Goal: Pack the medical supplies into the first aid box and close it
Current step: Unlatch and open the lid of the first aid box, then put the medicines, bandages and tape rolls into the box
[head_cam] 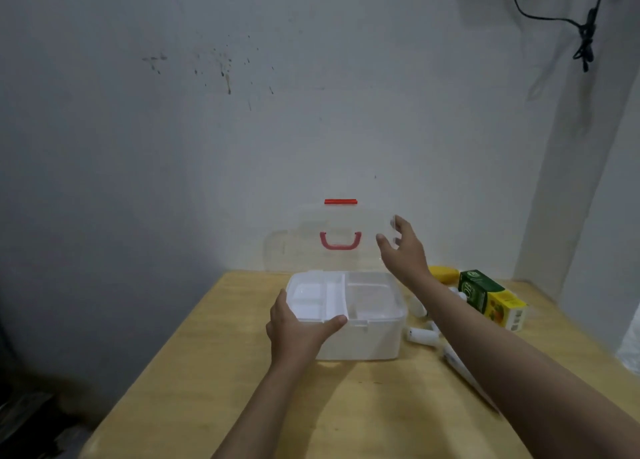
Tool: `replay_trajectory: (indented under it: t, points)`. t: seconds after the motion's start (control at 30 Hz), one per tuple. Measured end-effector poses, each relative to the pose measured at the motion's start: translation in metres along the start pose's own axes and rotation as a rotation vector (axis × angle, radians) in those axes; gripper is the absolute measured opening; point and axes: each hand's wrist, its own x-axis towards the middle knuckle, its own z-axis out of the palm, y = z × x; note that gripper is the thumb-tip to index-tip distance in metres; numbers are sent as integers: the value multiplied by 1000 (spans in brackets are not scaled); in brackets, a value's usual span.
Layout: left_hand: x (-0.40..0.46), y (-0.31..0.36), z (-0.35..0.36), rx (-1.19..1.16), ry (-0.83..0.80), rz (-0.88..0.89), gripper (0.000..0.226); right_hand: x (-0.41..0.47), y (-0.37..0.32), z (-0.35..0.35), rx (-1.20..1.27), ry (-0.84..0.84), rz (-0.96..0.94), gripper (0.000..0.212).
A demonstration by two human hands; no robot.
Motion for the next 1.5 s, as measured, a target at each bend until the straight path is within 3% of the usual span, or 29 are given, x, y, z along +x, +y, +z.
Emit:
replay_trajectory:
  t: [0.33, 0.57, 0.8, 1.0, 1.23, 1.5]
  points:
    - [32, 1, 12, -11, 24, 5, 117, 45, 20, 21, -66, -104, 78, 76]
    - [35, -1, 12, -32, 11, 9, 115, 43, 25, 3, -124, -152, 50, 68]
    - [38, -3, 11, -33, 7, -1, 116, -1, 64, -79, -474, 49, -112, 38]
    - [45, -9, 11, -49, -45, -15, 116, -40, 130, -148, -640, 201, 120, 33]
    - [46, -14, 13, -49, -50, -12, 117, -51, 151, -149, -529, 226, 186, 35]
    - [47, -14, 13, -65, -48, -12, 117, -49, 108, -163, -384, 328, -86, 25]
